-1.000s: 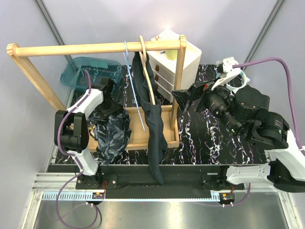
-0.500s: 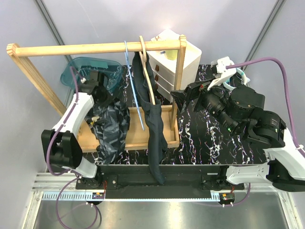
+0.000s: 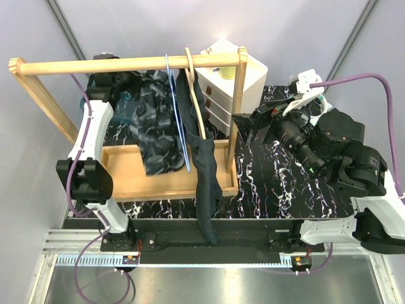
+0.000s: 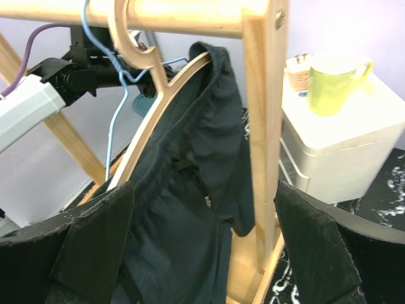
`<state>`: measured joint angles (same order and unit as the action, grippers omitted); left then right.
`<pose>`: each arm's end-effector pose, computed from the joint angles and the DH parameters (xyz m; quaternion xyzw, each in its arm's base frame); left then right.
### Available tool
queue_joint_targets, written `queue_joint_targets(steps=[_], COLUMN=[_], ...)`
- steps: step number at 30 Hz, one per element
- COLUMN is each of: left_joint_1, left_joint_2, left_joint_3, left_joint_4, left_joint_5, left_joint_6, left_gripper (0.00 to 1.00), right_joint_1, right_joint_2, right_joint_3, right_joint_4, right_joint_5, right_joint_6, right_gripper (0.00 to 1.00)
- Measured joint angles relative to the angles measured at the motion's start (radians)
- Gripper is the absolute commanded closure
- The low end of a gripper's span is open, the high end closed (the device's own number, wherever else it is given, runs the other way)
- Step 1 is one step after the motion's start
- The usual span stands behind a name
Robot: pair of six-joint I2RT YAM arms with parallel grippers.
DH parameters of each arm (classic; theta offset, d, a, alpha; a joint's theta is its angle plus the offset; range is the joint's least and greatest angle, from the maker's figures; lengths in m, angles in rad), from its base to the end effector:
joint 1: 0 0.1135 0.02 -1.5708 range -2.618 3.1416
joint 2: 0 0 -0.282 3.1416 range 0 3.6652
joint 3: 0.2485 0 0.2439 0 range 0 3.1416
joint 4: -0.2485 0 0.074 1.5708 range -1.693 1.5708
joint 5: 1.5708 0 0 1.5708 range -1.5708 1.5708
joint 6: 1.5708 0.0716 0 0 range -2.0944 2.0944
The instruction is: Remove the shorts from the hanger
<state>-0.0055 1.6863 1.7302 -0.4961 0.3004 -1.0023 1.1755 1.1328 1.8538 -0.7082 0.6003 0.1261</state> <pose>0.4140 -0.0235 0.4017 -0.3309 0.7741 -0.3644 0.3982 0.1033 0.1426 0.5717 -0.1541 0.6863 0.2466 0.6667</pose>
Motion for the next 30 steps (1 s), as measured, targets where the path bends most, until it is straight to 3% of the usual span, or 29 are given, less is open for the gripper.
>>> queue_joint_targets(steps=[9, 17, 24, 30], left_joint_1=[0.103, 0.145, 0.177, 0.234], left_joint_2=[0.196, 0.398, 0.452, 0.516], left_joint_3=[0.201, 0.516, 0.561, 0.640], left_joint_4=[0.302, 0.519, 0.671, 0.699], left_joint_5=[0.084, 0.075, 0.040, 0.019], left_joint_6=[-0.204, -0.337, -0.418, -0.417], left_gripper=[1.00, 1.00, 1.00, 1.00], right_joint_1=[0.000, 0.000, 0.000, 0.000], right_joint_2=[0.043, 0.080, 0.120, 0.150], right_joint_3=[0.067, 0.106, 0.143, 0.149], right_joint_4=[0.001, 0.002, 0.007, 0.008], right_joint_5=[0.064, 0.116, 0.140, 0.142], right_joint_6=[-0.063, -0.098, -0.140, -0.173], right_gripper=[0.00, 0.00, 0.00, 0.00])
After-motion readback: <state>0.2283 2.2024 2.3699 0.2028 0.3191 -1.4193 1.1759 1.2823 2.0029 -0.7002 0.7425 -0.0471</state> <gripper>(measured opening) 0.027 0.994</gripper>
